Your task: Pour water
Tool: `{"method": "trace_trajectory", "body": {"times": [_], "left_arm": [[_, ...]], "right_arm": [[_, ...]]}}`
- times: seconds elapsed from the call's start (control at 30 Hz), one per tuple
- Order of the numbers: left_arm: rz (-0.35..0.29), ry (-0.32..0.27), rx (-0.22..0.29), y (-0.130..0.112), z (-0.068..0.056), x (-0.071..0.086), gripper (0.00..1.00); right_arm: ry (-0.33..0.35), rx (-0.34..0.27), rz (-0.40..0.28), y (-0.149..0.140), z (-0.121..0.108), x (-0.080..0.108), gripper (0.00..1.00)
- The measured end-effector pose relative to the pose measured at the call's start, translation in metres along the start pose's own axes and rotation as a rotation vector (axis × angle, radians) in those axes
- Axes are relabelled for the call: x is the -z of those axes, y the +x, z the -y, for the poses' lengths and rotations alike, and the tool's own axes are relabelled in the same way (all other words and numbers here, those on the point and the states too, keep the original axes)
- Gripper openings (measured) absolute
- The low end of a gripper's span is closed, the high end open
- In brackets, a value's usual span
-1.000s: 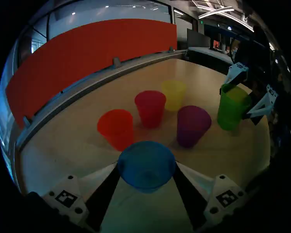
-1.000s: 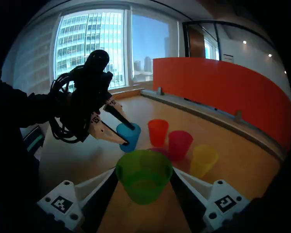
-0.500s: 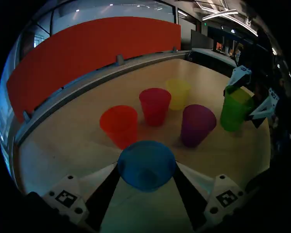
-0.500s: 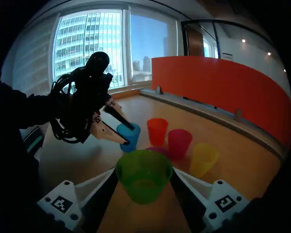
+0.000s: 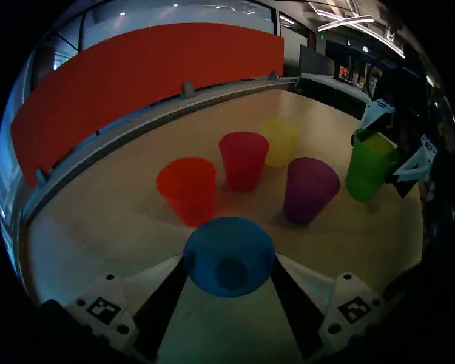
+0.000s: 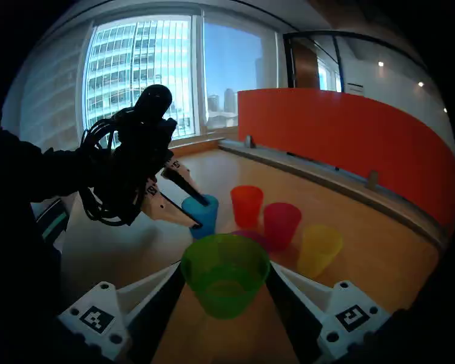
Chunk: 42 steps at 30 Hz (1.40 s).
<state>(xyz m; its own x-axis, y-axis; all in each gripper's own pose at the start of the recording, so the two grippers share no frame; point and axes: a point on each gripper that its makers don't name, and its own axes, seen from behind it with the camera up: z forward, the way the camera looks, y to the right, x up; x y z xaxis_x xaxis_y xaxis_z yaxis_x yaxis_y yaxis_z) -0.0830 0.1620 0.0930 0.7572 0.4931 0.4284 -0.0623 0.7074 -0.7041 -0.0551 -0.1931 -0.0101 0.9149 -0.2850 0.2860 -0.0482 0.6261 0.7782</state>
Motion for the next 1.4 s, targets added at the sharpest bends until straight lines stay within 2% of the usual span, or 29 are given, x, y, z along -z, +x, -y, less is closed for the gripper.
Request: {"method": "trace_trajectory", "body": {"times": [0.2, 0.5, 0.8, 1.1, 1.4], "left_arm": [[0.003, 0.002, 0.003, -0.004, 0.001, 0.001, 0.89], [0.04, 0.023, -0.028, -0.015, 0.004, 0.004, 0.89], [0.085, 0.034, -0.032, -0.034, 0.002, 0.011, 0.89], [0.083, 0.055, -0.019, -0.048, 0.001, 0.032, 0.89], [0.039, 0.071, 0.011, -0.046, -0.003, 0.055, 0.89]], "right_arm": [[-0.001, 0.001, 0.001, 0.001, 0.001, -0.001, 0.91], [-0.001, -0.001, 0.006, -0.001, 0.003, -0.003, 0.91], [0.005, -0.009, 0.026, -0.011, 0.007, -0.006, 0.92], [0.013, 0.0, 0.065, -0.025, 0.011, -0.013, 0.92], [0.013, 0.007, 0.11, -0.043, 0.013, -0.019, 0.92]]}}
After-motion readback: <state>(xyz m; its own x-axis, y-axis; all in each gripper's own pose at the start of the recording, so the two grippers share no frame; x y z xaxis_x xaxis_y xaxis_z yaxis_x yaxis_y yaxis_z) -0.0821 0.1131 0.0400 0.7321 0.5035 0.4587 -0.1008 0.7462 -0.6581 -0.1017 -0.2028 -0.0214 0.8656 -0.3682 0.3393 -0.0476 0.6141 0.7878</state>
